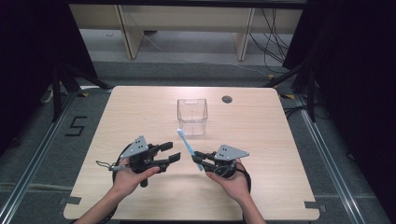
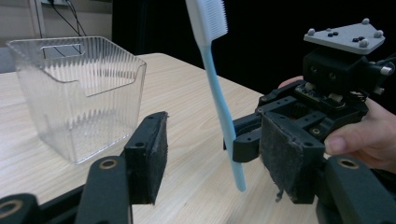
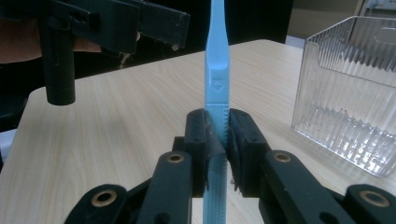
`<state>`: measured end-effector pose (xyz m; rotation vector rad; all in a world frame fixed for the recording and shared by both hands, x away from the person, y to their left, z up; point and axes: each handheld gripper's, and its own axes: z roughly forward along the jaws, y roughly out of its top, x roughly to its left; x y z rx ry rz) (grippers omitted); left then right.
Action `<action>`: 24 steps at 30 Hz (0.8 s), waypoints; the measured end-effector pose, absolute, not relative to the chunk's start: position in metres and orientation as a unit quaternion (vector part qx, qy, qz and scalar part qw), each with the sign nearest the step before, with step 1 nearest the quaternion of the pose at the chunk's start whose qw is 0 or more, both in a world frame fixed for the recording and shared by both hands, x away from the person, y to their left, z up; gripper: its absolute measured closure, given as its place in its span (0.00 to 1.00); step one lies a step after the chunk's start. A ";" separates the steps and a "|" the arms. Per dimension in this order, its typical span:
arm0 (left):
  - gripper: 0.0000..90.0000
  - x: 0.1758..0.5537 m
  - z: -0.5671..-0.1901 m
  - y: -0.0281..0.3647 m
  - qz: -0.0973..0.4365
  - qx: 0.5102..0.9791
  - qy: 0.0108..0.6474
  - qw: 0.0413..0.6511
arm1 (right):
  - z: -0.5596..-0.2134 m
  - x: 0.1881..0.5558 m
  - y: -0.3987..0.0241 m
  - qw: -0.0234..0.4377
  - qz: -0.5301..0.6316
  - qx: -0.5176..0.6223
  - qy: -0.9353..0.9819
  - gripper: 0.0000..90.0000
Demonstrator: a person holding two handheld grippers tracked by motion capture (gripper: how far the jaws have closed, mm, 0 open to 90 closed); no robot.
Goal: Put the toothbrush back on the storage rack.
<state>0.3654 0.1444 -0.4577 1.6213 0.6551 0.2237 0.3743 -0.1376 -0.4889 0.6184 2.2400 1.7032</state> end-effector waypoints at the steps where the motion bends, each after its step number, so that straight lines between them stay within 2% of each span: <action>1: 0.48 0.366 -0.457 0.143 0.097 0.710 0.288 0.635 | -0.489 0.375 -0.138 0.131 0.587 0.214 0.770 0.88; 3: 0.49 0.368 -0.456 0.139 0.094 0.710 0.286 0.636 | -0.488 0.375 -0.138 0.136 0.587 0.215 0.769 0.88; 7: 0.52 0.371 -0.454 0.133 0.094 0.710 0.277 0.640 | -0.488 0.372 -0.134 0.115 0.585 0.232 0.769 0.88; 10: 0.53 0.372 -0.453 0.129 0.088 0.709 0.284 0.639 | -0.489 0.376 -0.134 0.141 0.592 0.214 0.764 0.88; 12: 0.54 0.374 -0.452 0.127 0.085 0.709 0.288 0.638 | -0.489 0.376 -0.133 0.136 0.595 0.218 0.762 0.88; 13: 0.55 0.375 -0.452 0.126 0.083 0.708 0.289 0.639 | -0.488 0.376 -0.133 0.153 0.592 0.218 0.760 0.88; 20: 0.59 0.380 -0.452 0.122 0.082 0.706 0.297 0.638 | -0.486 0.375 -0.131 0.138 0.586 0.224 0.767 0.88; 21: 0.60 0.381 -0.453 0.121 0.082 0.706 0.299 0.637 | -0.486 0.374 -0.129 0.123 0.589 0.233 0.764 0.88; 24: 0.63 0.383 -0.452 0.118 0.082 0.703 0.302 0.639 | -0.485 0.376 -0.129 0.147 0.585 0.222 0.766 0.88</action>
